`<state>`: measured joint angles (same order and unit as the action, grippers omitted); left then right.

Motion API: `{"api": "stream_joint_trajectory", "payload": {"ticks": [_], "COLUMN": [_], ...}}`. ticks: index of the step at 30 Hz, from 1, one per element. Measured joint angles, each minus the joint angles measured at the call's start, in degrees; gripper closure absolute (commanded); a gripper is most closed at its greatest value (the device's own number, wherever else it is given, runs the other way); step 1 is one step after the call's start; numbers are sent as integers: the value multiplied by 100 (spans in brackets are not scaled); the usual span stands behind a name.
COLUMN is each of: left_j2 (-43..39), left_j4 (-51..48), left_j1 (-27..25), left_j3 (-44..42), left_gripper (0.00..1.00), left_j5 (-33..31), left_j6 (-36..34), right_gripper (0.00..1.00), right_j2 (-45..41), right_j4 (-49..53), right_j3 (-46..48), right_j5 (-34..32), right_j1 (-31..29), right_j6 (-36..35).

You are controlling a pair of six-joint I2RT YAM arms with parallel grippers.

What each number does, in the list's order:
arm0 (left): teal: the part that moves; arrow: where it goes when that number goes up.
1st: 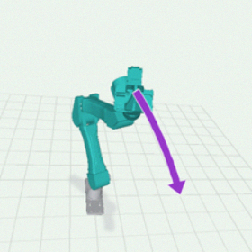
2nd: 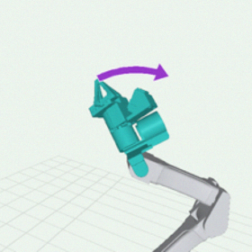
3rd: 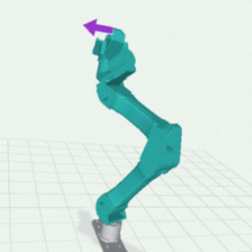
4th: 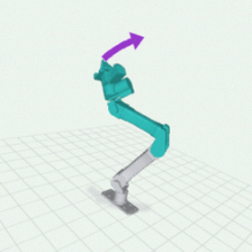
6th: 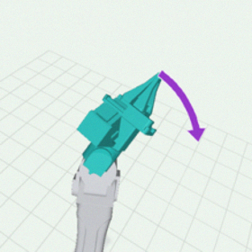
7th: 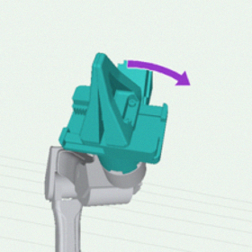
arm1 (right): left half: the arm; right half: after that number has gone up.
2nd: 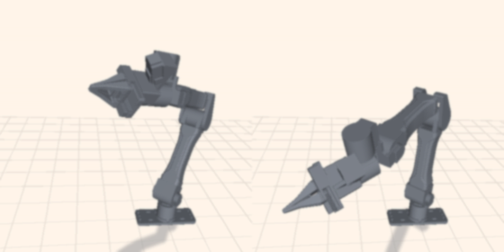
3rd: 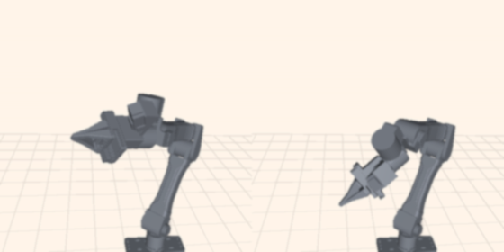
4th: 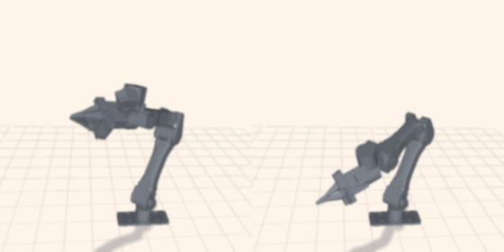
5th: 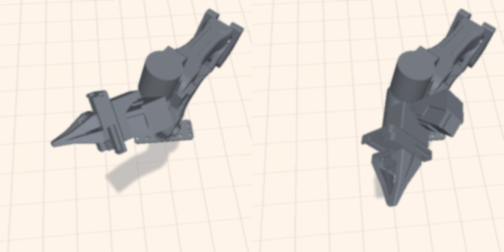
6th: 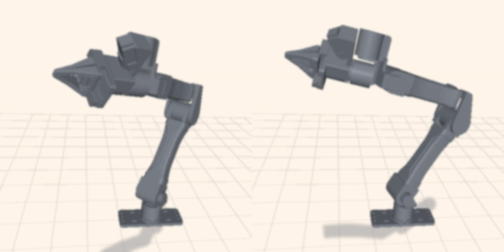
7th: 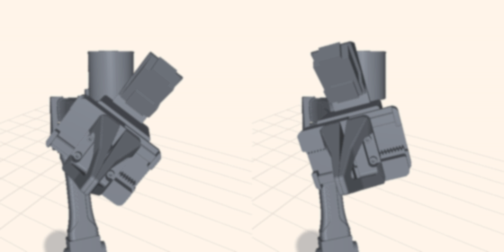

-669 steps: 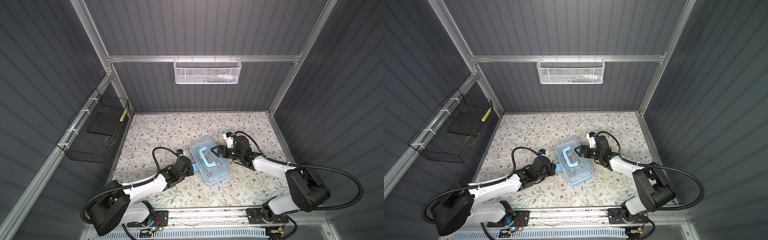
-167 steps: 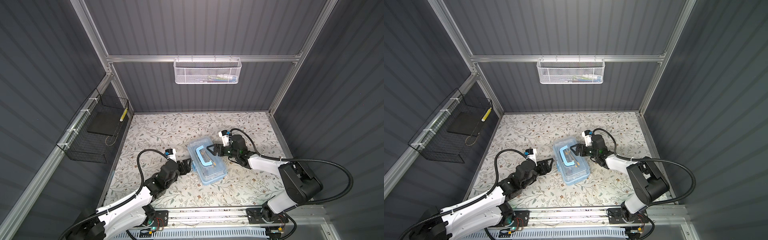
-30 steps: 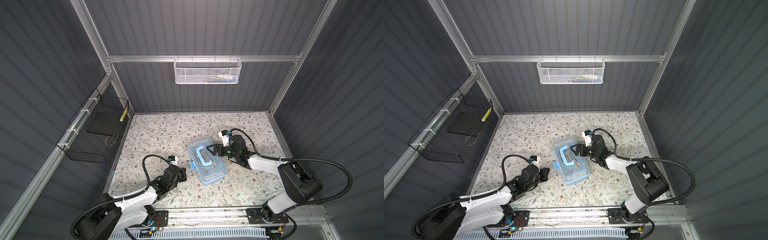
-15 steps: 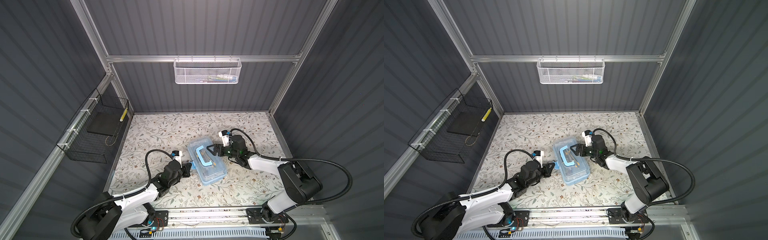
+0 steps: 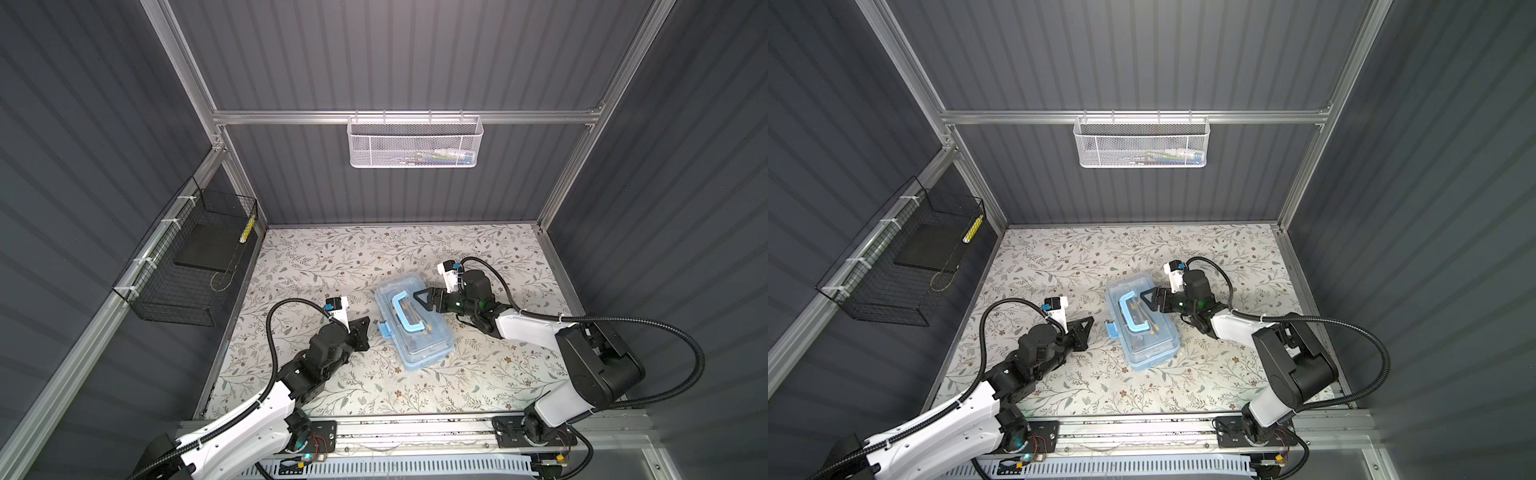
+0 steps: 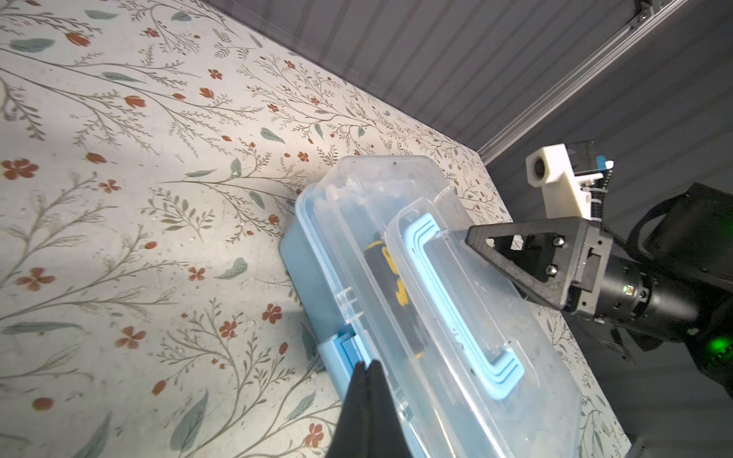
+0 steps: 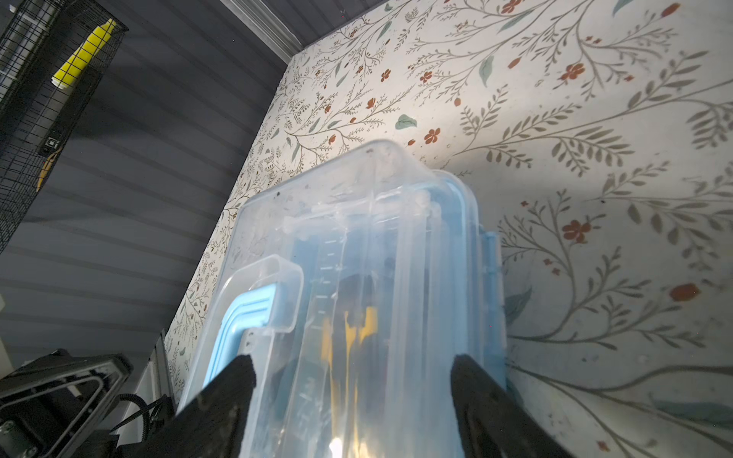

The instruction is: Pack the tool kit

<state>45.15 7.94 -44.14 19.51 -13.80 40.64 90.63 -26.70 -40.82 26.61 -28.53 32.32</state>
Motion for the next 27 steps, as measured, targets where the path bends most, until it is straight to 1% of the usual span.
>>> {"api": "stream_joint_trajectory", "payload": {"ticks": [2,9,16,23,27], "left_j2": [125,1027,1606,2245,2406], "left_j4": [-96,-33,514,1156,1351], "left_j1": [0,0,0,0,0], "left_j3": [0,-74,-81,-74,-44], "left_gripper": [100,100,100,100,100], "left_j5": [-17,101,411,857,1027], "left_j6": [2,2,-2,0,2], "right_gripper": [20,20,20,19,19], "right_j2": [2,2,2,2,2], "right_j4": [-4,-4,-4,-2,-2], "right_j3": [0,0,0,0,0], "right_j5": [0,0,0,-2,-2], "right_j1": [-2,-2,-2,-2,0], "right_j6": [4,4,4,7,7]}}
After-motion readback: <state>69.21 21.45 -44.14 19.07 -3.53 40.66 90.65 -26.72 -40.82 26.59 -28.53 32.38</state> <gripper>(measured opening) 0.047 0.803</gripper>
